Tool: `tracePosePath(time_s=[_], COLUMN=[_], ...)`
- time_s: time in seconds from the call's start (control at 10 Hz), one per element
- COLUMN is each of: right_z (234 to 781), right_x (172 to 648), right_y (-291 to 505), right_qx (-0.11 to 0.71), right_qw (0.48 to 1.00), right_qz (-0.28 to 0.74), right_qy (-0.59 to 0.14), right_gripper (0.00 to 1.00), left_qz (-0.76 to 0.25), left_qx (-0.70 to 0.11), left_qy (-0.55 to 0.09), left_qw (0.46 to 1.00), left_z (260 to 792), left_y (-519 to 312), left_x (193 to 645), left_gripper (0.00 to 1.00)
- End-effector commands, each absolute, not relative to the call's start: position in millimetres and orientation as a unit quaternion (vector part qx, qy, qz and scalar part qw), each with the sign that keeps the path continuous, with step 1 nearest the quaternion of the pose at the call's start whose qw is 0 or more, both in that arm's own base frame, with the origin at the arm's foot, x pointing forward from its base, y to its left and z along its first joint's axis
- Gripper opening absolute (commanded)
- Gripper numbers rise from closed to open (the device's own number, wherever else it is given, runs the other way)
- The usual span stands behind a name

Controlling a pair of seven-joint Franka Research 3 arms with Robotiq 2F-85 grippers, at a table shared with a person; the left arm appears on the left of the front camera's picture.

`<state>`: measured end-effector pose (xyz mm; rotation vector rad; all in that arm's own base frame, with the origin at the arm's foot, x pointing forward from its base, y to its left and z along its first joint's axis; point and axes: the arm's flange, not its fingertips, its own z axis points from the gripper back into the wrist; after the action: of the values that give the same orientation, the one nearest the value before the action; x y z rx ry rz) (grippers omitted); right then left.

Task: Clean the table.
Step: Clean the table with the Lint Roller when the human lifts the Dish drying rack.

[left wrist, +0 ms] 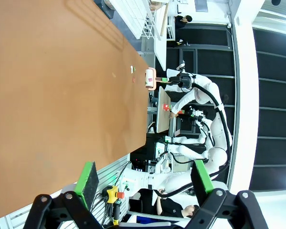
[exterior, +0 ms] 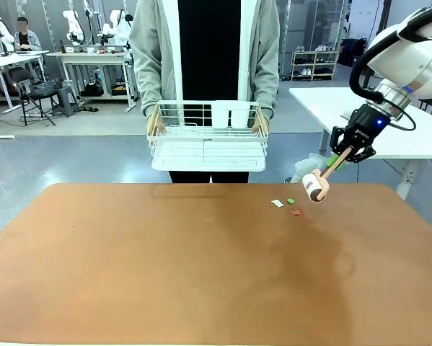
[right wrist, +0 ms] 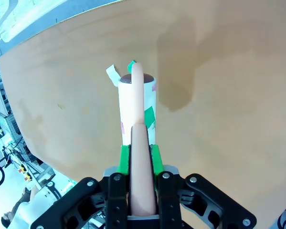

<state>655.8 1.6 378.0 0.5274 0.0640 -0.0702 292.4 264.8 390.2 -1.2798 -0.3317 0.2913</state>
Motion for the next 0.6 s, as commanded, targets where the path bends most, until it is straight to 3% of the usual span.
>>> tracePosePath(time_s=[0.0,0.5], right_z=[358.8,317.9], right_x=[647.7,650.1], right_y=[-1.6,-37.5], right_qx=[0.276,0.339], right_qw=[0.961,0.940], right_qz=[-0.003,-0.011], right_qy=[0.005,-0.020], right_gripper=[0.21,0.21], left_qz=[0.122,0.122], left_qx=[-0.594,-0.594], left_qy=[-0.157,-0.157], left_qw=[0.779,0.779], left_z=[390.7,390.7], left_y=[265.7,265.7], left_x=[286.6,286.6], left_gripper=[1.00,1.00])
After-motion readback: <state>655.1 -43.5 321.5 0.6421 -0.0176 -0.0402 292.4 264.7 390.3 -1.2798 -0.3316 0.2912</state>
